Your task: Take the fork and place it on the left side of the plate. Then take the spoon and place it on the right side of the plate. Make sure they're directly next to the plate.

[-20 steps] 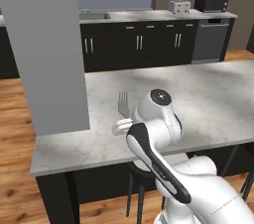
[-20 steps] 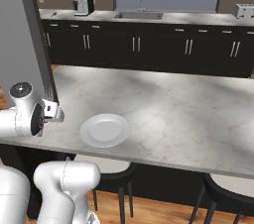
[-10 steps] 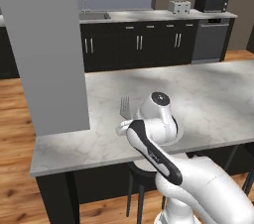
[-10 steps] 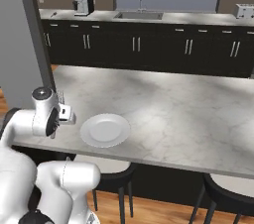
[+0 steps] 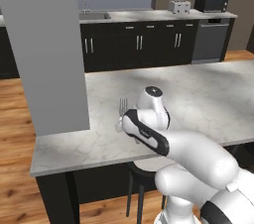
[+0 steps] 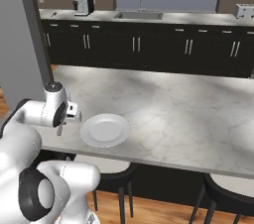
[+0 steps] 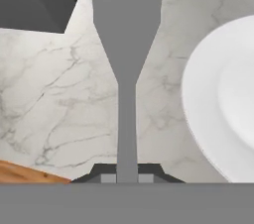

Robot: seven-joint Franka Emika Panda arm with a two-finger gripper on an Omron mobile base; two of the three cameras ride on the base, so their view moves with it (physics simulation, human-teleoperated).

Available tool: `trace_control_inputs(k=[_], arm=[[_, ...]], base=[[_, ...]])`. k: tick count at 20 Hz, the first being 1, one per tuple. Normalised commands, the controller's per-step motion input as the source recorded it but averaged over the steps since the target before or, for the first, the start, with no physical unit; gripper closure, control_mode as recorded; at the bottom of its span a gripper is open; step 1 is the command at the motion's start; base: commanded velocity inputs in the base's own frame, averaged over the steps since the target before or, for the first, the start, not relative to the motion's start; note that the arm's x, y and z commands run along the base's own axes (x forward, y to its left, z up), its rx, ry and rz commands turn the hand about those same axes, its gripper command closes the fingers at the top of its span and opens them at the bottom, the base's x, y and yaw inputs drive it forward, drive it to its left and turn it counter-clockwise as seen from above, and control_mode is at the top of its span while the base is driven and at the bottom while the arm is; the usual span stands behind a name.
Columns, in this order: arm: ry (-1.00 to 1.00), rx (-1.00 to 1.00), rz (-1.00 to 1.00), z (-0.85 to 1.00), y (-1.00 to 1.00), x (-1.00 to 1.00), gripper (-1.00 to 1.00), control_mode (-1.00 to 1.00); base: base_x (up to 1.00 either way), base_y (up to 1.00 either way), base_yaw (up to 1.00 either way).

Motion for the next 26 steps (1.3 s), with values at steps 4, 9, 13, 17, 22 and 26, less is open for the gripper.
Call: trace_control_inputs(k=[4, 9, 13, 17, 22, 26], arm=[[0.05, -0.14, -0.01, -0.37, 0.02, 0.35, 1.00, -1.00], [0.03, -0.14, -0.04, -0.38, 0.12, 0.28, 1.00, -1.00], [0.02, -0.11, -0.04, -0.26, 0.18, 0.25, 1.00, -1.00], [0.03, -0.03, -0.06, -0.15, 0.11, 0.21, 1.00, -1.00], [0.02, 0.00, -0.06, -0.23, 0.00, 0.20, 1.00, -1.00], [0.00, 0.00, -0.06, -0.30, 0.00, 0.19, 1.00, -1.00]], base=[[0.00, 0.00, 0.00], [0.00, 0.00, 0.00], [0.00, 0.00, 0.00], [0.00, 0.00, 0.00], [0.00, 0.00, 0.00], [0.00, 0.00, 0.00]])
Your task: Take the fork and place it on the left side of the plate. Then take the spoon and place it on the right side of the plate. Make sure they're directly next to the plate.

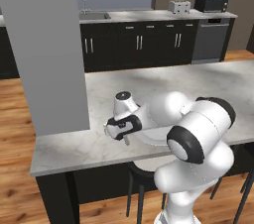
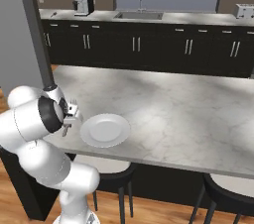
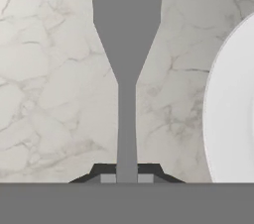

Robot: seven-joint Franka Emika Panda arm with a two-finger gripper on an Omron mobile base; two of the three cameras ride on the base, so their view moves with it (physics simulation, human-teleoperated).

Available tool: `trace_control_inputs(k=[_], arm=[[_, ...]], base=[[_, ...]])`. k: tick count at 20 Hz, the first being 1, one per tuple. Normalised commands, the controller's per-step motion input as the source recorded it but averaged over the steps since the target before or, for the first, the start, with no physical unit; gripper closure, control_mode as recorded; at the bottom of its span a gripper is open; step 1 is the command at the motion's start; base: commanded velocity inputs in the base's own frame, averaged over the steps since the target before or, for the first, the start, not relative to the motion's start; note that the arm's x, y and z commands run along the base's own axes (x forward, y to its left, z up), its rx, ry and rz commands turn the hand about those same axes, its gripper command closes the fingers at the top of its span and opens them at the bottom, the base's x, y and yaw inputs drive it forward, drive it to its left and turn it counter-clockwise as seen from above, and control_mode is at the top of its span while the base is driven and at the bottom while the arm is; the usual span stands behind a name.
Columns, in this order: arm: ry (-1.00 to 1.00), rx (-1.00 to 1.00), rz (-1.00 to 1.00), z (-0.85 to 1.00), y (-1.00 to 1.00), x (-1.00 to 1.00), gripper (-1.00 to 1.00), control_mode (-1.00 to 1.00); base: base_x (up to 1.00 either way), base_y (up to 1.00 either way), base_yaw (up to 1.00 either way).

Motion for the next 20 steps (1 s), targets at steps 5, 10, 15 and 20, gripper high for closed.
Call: trace_control_inputs(k=[5, 10, 15, 20], arm=[[0.00, 0.00, -0.05, -0.27, 0.00, 0.18, 1.00, -1.00], [0.00, 0.00, -0.05, -0.18, 0.00, 0.19, 1.00, -1.00], [0.01, 0.00, -0.04, -0.21, 0.00, 0.18, 1.00, -1.00], [0.02, 0.00, -0.03, -0.27, 0.00, 0.14, 1.00, -1.00]], base=[[0.00, 0.00, 0.00], [0.00, 0.00, 0.00], [0.00, 0.00, 0.00], [0.00, 0.00, 0.00]])
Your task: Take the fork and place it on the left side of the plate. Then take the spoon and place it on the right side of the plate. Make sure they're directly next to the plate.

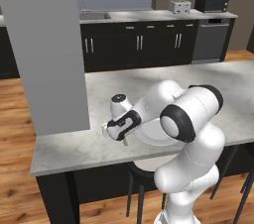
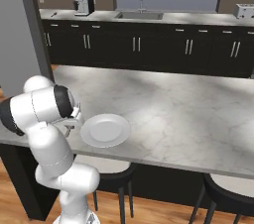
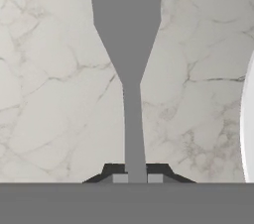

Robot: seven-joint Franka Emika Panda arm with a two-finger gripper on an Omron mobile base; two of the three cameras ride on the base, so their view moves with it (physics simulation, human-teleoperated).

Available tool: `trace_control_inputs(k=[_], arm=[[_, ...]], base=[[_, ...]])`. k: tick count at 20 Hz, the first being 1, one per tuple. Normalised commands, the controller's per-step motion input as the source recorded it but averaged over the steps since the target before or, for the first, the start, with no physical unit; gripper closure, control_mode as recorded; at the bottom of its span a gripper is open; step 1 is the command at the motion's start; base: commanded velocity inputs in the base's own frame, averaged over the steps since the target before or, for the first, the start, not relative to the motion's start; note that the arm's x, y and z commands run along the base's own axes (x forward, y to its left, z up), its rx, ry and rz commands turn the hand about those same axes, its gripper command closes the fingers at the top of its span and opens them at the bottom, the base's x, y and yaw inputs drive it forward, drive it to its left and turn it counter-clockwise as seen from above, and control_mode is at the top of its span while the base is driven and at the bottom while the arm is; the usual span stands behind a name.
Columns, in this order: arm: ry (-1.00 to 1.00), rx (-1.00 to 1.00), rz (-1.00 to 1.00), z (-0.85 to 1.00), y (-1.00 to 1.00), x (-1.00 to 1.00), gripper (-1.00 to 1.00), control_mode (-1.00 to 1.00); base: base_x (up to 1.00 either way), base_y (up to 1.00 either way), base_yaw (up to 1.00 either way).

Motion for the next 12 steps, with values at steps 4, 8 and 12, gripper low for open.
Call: trace_control_inputs(k=[4, 8, 12], arm=[[0.01, 0.00, -0.01, -0.33, 0.00, 0.06, -1.00, -1.00], [0.00, 0.01, 0.00, -0.09, -0.02, -0.05, -1.00, -1.00], [0.00, 0.02, 0.00, 0.03, -0.05, -0.27, -1.00, -1.00]], base=[[0.00, 0.00, 0.00], [0.00, 0.00, 0.00], [0.00, 0.00, 0.00]])
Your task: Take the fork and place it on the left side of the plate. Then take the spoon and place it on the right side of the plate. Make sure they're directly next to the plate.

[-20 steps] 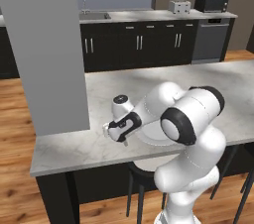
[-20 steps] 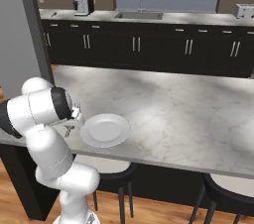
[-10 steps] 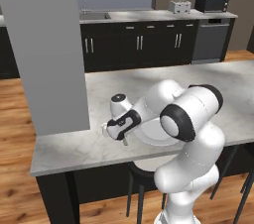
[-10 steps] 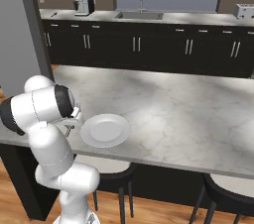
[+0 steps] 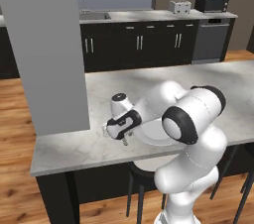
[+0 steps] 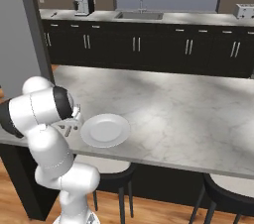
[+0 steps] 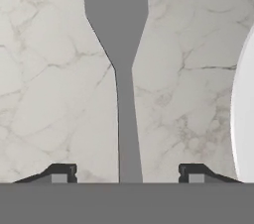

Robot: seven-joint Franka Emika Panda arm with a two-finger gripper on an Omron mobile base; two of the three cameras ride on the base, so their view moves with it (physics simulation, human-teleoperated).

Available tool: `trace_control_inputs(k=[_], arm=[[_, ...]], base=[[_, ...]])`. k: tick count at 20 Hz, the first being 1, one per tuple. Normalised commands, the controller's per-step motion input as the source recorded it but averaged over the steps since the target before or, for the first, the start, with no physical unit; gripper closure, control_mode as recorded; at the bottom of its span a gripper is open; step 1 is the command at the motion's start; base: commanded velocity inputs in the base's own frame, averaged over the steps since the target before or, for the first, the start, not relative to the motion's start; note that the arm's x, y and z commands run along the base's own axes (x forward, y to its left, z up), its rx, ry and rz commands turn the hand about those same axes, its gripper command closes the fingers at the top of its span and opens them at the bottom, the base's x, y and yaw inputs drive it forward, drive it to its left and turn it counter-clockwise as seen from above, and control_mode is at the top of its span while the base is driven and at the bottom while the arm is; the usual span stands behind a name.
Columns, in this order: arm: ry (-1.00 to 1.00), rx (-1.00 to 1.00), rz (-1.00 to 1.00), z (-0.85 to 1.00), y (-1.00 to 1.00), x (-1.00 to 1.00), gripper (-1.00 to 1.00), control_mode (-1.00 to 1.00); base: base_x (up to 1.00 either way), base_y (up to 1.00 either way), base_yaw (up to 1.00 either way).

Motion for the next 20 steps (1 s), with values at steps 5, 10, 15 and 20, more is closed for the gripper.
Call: trace_control_inputs(k=[5, 10, 15, 20], arm=[[0.00, 0.05, 0.00, 0.26, -0.02, -0.42, -1.00, -1.00], [-0.04, 0.05, 0.01, 0.52, 0.00, -0.49, -1.00, -1.00], [-0.05, 0.04, 0.02, 0.60, 0.00, -0.53, -1.00, -1.00], [-0.09, 0.00, 0.01, 0.56, -0.02, -0.61, -1.00, -1.00]], base=[[0.00, 0.00, 0.00], [0.00, 0.00, 0.00], [0.00, 0.00, 0.00], [0.00, 0.00, 0.00]])
